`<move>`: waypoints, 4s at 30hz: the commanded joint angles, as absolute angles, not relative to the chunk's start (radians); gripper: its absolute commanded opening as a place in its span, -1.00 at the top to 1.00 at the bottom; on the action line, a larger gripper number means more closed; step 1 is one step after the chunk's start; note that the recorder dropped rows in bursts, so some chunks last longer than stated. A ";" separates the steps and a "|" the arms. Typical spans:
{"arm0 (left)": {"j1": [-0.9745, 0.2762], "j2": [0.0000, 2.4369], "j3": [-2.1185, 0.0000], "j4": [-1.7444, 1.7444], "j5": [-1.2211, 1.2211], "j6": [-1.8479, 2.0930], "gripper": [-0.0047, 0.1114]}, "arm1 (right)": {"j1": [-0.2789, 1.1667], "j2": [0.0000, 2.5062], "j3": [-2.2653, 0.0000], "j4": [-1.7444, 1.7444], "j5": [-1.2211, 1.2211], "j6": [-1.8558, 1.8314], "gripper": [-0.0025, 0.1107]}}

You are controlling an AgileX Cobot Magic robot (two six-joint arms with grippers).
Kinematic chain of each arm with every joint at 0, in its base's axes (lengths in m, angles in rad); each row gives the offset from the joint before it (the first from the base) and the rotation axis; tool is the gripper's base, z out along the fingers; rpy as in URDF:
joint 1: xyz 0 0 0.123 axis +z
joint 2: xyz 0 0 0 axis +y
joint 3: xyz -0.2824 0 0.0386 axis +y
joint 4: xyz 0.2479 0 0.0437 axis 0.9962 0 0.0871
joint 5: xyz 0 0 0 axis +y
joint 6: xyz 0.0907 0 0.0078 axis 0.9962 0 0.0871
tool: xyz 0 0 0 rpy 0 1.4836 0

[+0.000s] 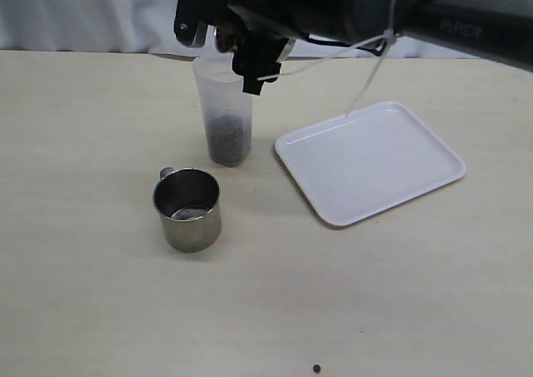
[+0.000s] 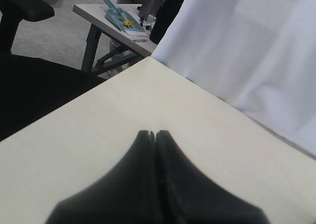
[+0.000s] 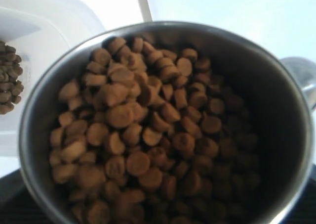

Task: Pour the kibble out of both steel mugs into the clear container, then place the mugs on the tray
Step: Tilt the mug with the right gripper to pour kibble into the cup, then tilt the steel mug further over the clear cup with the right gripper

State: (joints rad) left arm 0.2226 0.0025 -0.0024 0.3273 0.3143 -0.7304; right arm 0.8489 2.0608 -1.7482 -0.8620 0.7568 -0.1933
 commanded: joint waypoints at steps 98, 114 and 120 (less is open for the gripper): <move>0.220 0.000 0.000 0.332 0.309 -0.734 0.92 | 0.886 2.102 -1.756 -1.227 0.862 -0.295 0.87; 0.220 0.000 0.000 0.332 0.309 -0.734 0.92 | 0.886 2.102 -1.756 -1.241 0.858 -0.324 0.87; 0.220 0.000 0.000 0.332 0.309 -0.734 0.92 | 0.886 2.102 -1.756 -1.241 0.854 -0.326 0.87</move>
State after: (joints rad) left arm 0.2226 0.0025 -0.0024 0.3293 0.3163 -0.7304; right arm 0.8835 2.1125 -1.7482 -1.2116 0.8587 -0.3182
